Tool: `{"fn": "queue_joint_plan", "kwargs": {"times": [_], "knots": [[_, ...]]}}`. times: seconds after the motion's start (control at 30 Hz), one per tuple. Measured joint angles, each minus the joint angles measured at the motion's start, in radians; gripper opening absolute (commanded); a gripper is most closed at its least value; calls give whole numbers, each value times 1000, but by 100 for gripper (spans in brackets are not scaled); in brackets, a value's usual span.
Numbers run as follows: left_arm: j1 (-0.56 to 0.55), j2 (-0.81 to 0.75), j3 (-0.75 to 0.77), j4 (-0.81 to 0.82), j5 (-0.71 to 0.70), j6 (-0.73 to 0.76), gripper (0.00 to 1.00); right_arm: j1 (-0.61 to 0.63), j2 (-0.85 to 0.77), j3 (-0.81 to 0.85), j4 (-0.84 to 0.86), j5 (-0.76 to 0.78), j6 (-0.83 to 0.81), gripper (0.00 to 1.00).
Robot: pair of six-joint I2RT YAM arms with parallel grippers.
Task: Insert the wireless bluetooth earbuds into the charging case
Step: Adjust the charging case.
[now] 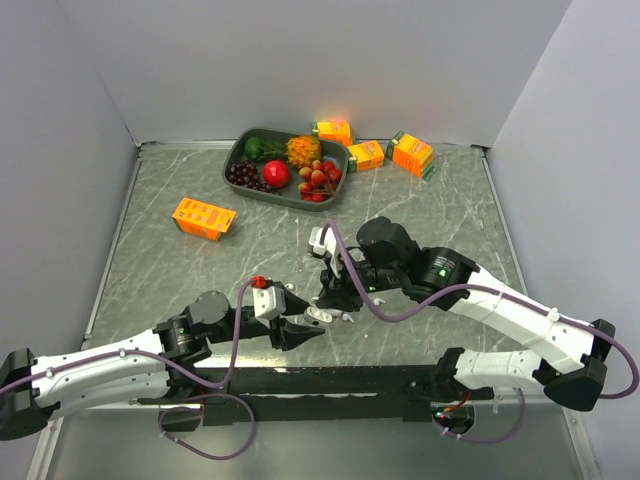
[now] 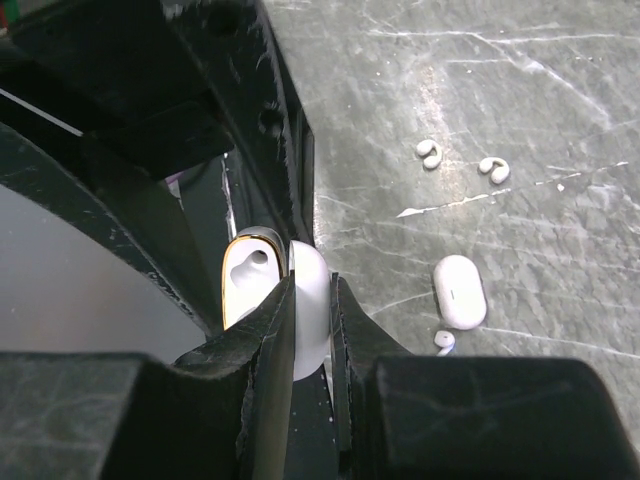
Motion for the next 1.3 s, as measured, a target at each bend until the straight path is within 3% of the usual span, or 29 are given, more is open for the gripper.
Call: {"fn": "queue_joint_plan", "kwargs": {"times": [0.13,0.33,0.43,0.5,0.53,0.57,0.6,0.63,0.73,0.97,1.0,1.03,1.3], "knots": [[0,15,0,-6,8,1,47,3,3,1,0,0,0,0],[0,14,0,-11,8,4,30,13,12,11,-1,-1,-4,0],[1,14,0,-9,8,2,28,16,16,17,-3,0,-9,0],[1,14,0,-11,8,1,19,17,17,17,-4,0,-11,0],[1,14,0,-12,8,1,7,17,17,17,-5,0,-12,0],[1,14,0,-13,8,1,1,18,17,17,-5,1,-12,1],[1,14,0,-13,8,1,1,19,17,17,-5,2,-12,9],[1,15,0,-13,8,1,1,19,17,17,-5,3,-12,26],[1,15,1,-14,8,1,1,21,17,17,-4,6,-6,46],[1,19,1,-20,3,-4,1,22,0,23,5,15,23,67],[1,19,1,-23,-1,-6,1,22,-3,32,3,19,28,89],[3,18,1,-26,-4,-7,1,22,-5,40,3,22,32,99],[34,-88,-24,-36,-76,-66,1,-22,-197,23,71,164,130,99]]}}
